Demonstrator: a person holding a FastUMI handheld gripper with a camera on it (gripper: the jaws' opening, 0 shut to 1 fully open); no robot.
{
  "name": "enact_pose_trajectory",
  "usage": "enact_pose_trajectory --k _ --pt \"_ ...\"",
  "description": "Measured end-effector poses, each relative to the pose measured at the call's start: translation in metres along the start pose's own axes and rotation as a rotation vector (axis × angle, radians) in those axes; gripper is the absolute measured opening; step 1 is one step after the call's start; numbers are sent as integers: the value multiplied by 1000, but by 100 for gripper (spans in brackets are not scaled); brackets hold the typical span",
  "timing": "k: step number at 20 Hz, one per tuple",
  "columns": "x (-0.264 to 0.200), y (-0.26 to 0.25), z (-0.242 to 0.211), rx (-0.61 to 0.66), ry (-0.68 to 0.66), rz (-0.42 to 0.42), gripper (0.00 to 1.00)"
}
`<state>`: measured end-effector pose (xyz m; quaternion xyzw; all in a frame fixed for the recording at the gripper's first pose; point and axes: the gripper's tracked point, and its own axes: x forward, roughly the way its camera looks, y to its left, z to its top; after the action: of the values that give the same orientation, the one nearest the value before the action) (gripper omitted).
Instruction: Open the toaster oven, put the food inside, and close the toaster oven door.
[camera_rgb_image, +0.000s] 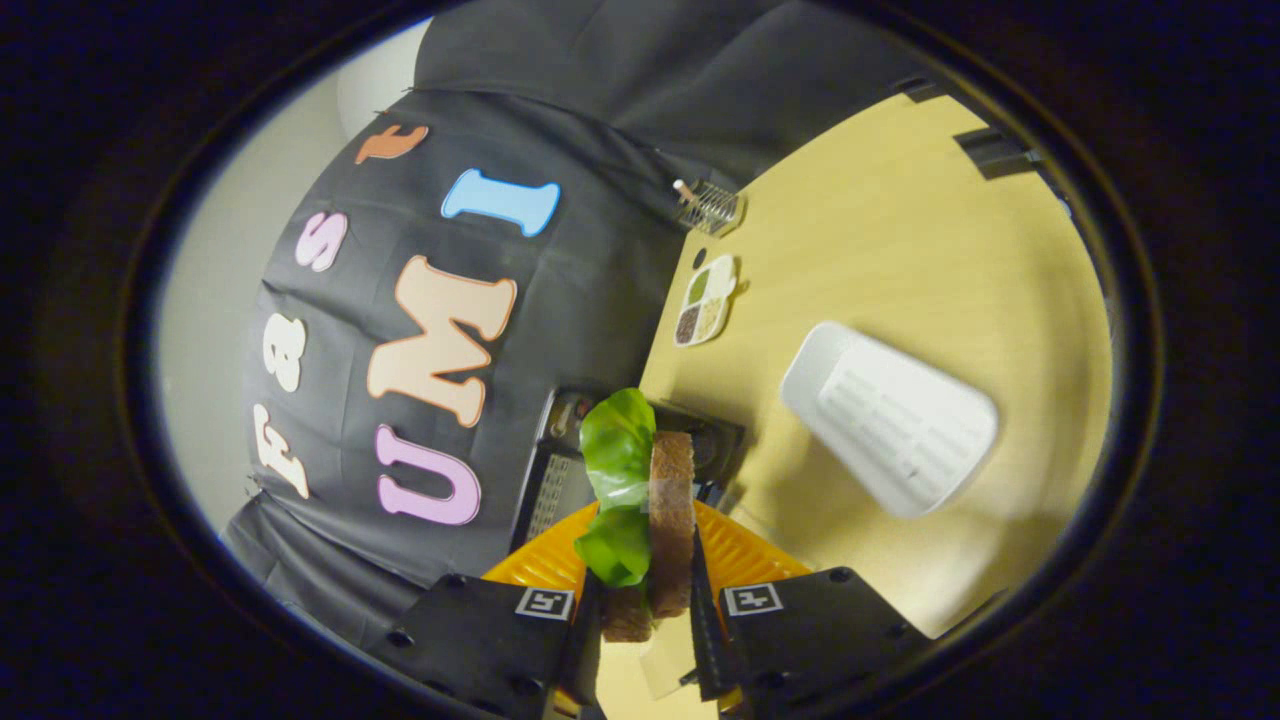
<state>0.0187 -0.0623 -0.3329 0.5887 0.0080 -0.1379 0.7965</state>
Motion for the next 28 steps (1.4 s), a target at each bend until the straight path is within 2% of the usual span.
enact_pose_trajectory --k 3,8,16,20,24,28 --pt "30 25 -38 -16 26 23 40" --pt "80 42 -81 -67 54 5 40" --pt "136 51 -89 -117 -6 -1 40" --pt "151 51 -91 -228 -15 -30 40" --pt "155 44 -86 -306 -37 -84 58" --pt "143 28 -70 -429 -74 -183 76"
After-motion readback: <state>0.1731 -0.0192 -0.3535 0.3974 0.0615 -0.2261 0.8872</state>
